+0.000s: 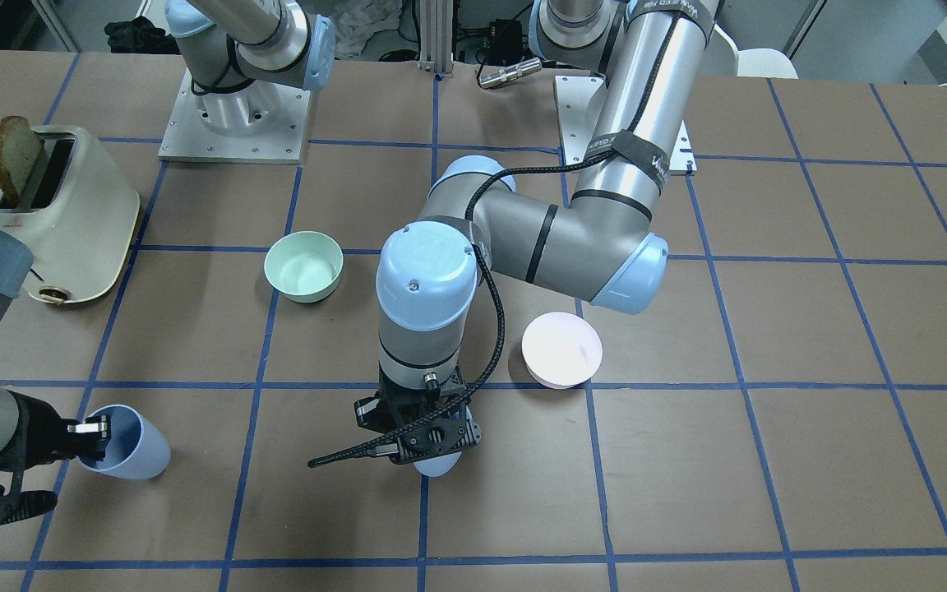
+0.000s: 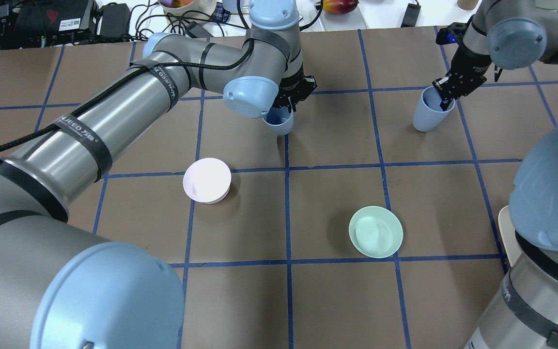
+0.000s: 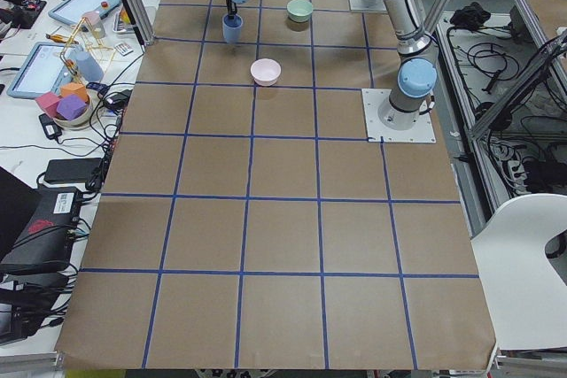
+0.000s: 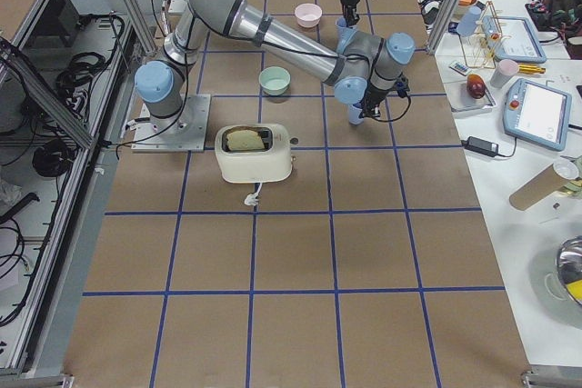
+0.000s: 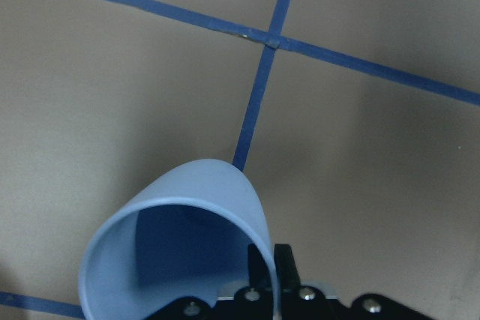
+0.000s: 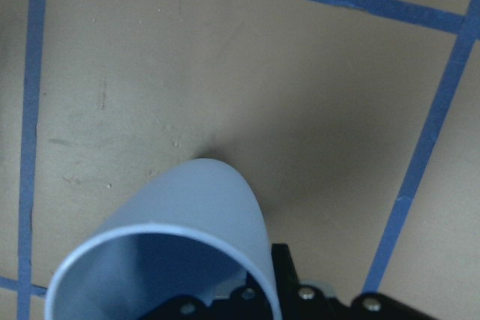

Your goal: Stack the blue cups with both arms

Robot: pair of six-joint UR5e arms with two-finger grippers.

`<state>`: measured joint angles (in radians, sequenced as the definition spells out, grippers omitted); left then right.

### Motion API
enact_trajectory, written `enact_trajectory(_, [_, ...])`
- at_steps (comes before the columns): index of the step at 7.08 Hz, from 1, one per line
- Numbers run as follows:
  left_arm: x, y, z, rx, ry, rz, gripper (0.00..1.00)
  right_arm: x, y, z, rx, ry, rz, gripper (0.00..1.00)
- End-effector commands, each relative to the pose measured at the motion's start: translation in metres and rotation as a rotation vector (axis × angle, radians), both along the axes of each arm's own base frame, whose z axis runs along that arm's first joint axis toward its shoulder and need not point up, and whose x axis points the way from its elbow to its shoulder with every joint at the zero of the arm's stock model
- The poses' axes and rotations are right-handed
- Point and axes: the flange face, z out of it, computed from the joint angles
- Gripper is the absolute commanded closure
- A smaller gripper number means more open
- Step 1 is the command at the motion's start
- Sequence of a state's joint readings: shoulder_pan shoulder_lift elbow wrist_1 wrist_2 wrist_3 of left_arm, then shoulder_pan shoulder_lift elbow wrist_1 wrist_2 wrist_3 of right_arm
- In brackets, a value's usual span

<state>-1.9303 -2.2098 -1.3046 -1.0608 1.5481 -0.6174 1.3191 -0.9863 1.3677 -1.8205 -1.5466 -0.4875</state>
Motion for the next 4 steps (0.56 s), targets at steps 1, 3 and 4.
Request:
enact_trajectory(1, [-0.003, -0.004, -0.020, 0.018, -0.014, 0.001, 0.05, 0.009, -0.008, 0.034, -0.004, -0.061, -0.017, 1.00])
enact_trajectory(3, [0.016, -0.022, 0.032, -0.015, 0.001, 0.045, 0.00, 0.027, -0.014, 0.059, 0.007, -0.058, -0.064, 1.00])
enact_trajectory(4, [0.051, -0.033, 0.068, 0.020, -0.009, 0.075, 0.00, 0.065, -0.012, 0.084, -0.004, -0.040, -0.098, 1.00])
